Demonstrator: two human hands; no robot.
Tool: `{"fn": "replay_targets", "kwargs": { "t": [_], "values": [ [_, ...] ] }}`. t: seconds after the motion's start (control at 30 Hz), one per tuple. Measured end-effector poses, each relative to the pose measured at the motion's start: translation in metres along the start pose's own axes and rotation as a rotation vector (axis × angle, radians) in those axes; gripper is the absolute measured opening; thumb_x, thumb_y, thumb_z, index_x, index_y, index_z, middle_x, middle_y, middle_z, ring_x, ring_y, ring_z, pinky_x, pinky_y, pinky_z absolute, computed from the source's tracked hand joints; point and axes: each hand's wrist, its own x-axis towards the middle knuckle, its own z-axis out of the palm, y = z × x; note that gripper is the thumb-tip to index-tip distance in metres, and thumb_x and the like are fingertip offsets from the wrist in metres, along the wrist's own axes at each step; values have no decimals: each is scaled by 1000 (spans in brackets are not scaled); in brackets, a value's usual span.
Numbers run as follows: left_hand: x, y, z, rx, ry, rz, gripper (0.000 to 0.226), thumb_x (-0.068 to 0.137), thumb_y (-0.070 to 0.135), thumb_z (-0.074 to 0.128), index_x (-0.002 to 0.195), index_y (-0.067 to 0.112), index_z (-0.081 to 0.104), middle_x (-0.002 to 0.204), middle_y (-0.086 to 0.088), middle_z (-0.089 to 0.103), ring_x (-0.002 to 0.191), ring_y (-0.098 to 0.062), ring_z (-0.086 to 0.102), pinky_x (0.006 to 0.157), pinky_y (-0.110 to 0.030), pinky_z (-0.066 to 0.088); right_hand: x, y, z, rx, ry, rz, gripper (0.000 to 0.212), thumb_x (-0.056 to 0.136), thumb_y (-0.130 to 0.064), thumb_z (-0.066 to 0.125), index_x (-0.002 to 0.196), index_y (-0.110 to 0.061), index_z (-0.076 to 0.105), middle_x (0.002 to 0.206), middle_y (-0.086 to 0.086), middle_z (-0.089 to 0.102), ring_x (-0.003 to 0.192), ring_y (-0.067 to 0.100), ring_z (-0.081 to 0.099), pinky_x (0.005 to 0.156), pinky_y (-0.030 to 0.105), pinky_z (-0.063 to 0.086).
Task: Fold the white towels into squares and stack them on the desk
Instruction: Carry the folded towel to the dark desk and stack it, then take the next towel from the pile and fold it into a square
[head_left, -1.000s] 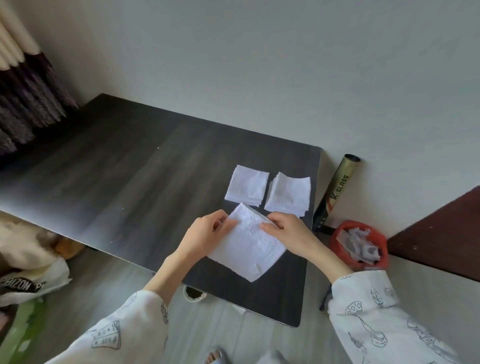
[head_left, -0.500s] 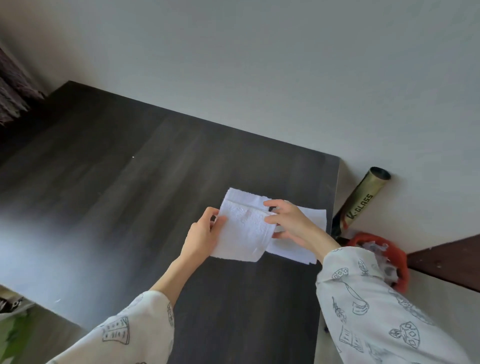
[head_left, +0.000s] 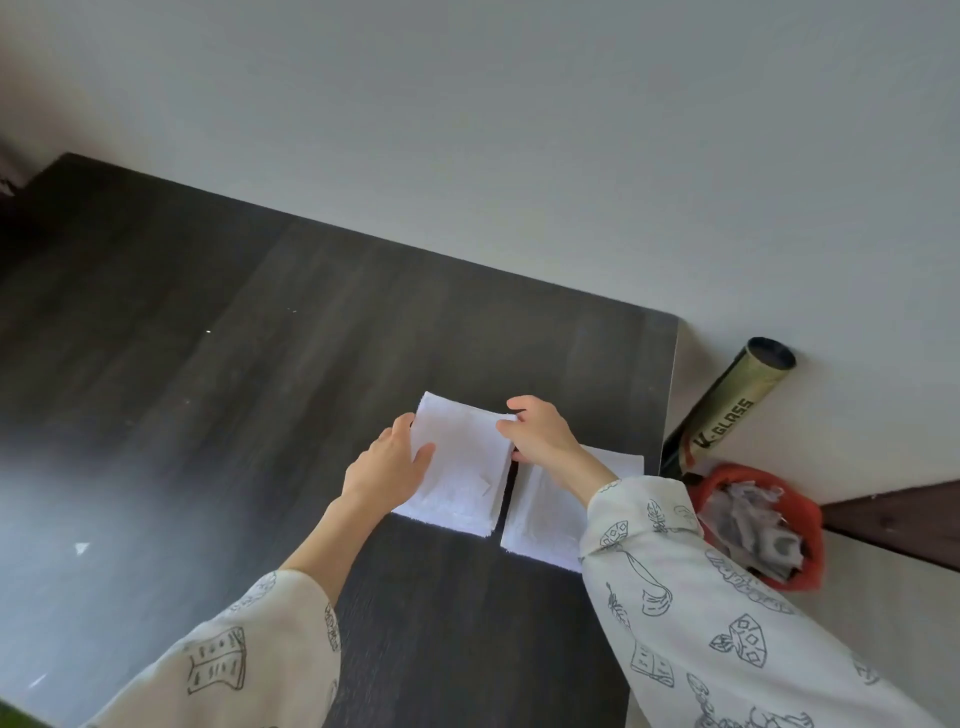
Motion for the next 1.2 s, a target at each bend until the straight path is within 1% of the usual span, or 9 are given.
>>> {"fn": "replay_targets", "kwargs": {
  "t": [0.1,0.27,0.4,0.53,0.63,0.77,0.9,1.07,1.2],
  "values": [
    [-13,2,-2,30,-33,-32,60,97,39,36,147,17,11,144,-7,34,123,-34,45,96,-44,38,-19,0,-4,18,29,-17,49,93,-17,43,141,-12,34,135,10,46,102,20,51,97,35,46],
    [-58,4,-15,49,17,12,52,97,35,36,143,17,20,141,-7,34,113,-33,52,84,-37,40,-72,8,-6,37,115,-59,43,92,-14,42,126,12,40,128,33,46,117,45,46,99,56,39],
    [-99,12,-20,-81,27,237,45,97,33,40,139,21,32,136,-4,43,111,-25,54,90,-35,44,-138,25,-8,187,191,-65,35,95,-24,43,129,-14,49,127,4,55,112,20,56,100,39,46],
    [-169,37,-9,-219,-91,556,36,97,28,41,133,22,41,115,1,56,93,-14,56,66,-14,43,-235,67,-6,338,379,-67,30,97,-30,44,125,-19,49,120,1,57,101,14,61,90,30,51],
    [-226,53,17,-274,-184,703,35,96,31,42,131,26,42,114,3,59,91,-9,59,63,-5,40,-314,111,-7,426,485,-67,29,97,-28,44,125,-19,50,113,1,62,98,15,64,87,29,52],
    [-310,85,67,-216,-410,881,39,95,33,45,133,24,38,106,6,59,90,-6,62,68,-9,46,-419,185,-10,508,682,-1,27,98,-24,43,121,-14,52,100,1,64,86,16,64,80,30,51],
    [-400,128,123,-36,-560,1086,39,95,31,45,133,22,38,104,7,58,91,-12,61,76,-19,45,-525,260,-15,631,903,67,21,97,-20,45,113,-11,55,97,9,63,71,15,60,62,19,46],
    [-517,189,197,29,-615,1263,33,94,21,50,126,17,47,96,-2,59,86,-25,62,77,-26,47,-661,360,-18,730,1105,128,18,97,-28,46,109,-19,55,94,0,66,81,20,66,74,29,51],
    [-620,237,275,39,-700,1381,22,93,18,52,113,26,48,93,-5,60,79,-27,64,75,-37,51,-768,451,-23,756,1219,192,18,97,-25,46,110,-17,55,96,2,66,80,20,66,72,29,50]
  ]
}}
